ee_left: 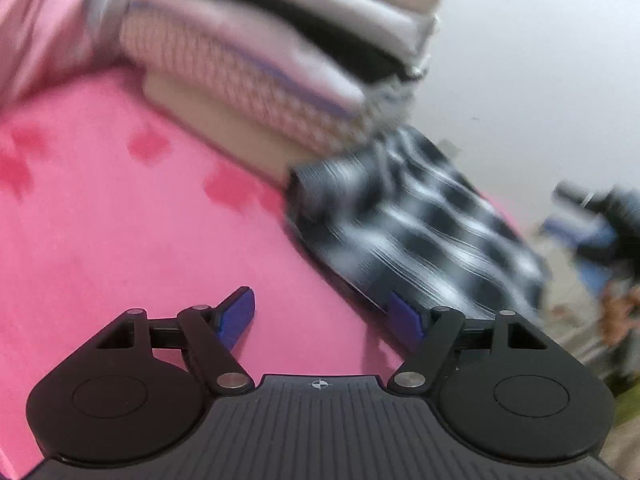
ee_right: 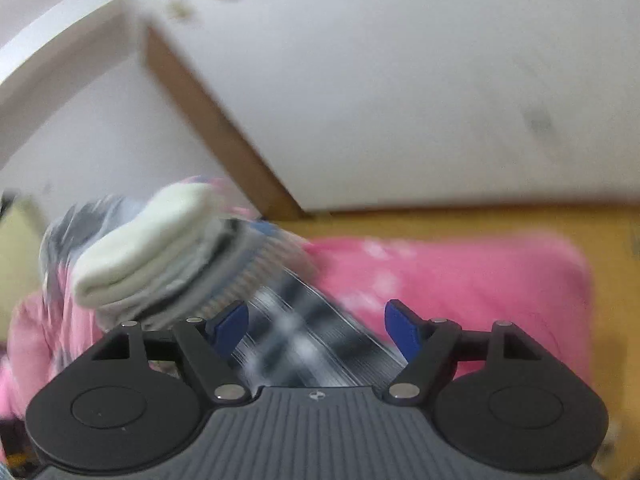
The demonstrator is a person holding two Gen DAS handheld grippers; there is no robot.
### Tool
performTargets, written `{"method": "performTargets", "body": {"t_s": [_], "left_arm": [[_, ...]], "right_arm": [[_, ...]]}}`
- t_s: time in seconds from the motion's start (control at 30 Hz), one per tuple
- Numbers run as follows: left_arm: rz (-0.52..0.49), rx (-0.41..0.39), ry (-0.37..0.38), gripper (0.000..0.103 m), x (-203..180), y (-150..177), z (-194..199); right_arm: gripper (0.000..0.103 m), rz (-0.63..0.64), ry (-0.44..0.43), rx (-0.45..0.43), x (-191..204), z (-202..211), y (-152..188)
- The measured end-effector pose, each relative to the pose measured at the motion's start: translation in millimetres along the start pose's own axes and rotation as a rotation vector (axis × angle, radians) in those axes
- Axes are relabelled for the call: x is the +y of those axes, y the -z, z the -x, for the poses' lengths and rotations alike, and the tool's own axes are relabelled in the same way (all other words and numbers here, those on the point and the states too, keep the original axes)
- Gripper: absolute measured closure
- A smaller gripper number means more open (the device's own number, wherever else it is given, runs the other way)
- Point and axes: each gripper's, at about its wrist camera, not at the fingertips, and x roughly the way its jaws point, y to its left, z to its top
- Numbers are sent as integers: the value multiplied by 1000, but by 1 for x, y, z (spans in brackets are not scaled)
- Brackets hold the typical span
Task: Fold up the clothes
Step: 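Carry the plaid pants with both grippers toward the folded clothes stack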
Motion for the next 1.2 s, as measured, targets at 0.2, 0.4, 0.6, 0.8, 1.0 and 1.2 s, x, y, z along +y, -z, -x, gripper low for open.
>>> {"method": "performTargets", "body": {"t_s": [0.2,0.4,0.6,0.8,1.0,1.2], "left_arm": [[133,51,123,26,-16,32,-1],[130,35,105,28,-31,35,-9],[94,1,70,55,-46,38,-20],[137,-15,110,87,-50,38,-27],[167,-18,158,91,-49,37,-19],[173,14,174,89,-47,34,-29]], "right_arm": [[24,-342,-107,70,-55,-3,45],[24,-388,-190,128,-49,-29,63],[37,-398,-235,150,-41,-31,64],[64,-371,-215,105,-36,-25,71],[75,-303,-192,39,-22,-3,76],[76,-272,-164,6,-19,7,77]]}}
